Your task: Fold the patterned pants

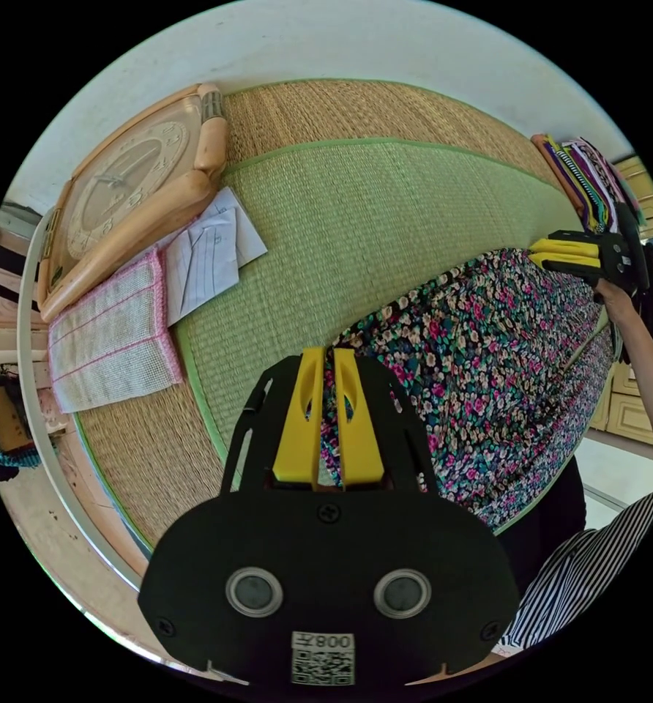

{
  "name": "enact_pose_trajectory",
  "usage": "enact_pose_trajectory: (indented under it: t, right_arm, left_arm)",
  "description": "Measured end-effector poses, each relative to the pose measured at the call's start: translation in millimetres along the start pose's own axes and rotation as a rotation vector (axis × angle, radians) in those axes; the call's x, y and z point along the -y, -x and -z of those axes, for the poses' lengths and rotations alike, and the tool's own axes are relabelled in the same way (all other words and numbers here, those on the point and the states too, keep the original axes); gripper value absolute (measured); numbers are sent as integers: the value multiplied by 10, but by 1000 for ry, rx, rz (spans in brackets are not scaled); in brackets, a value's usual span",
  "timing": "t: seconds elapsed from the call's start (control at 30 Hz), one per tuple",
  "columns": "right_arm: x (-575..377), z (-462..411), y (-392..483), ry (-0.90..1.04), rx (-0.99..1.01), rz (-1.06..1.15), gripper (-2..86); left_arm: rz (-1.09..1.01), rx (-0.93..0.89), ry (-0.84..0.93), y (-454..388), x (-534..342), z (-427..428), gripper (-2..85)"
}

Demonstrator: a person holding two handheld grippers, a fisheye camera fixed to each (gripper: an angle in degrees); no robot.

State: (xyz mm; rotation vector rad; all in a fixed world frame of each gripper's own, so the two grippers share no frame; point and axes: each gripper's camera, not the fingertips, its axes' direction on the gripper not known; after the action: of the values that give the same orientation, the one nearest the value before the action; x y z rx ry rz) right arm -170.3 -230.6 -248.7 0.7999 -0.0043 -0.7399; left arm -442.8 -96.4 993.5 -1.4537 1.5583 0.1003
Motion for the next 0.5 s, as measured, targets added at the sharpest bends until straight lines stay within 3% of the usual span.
enact_pose_trajectory:
  t: [0.5]
  right_arm:
    - [150,447,382,-38,-22,-97,-3]
  left_arm:
    - [49,-24,-157,-144,-253,823,3]
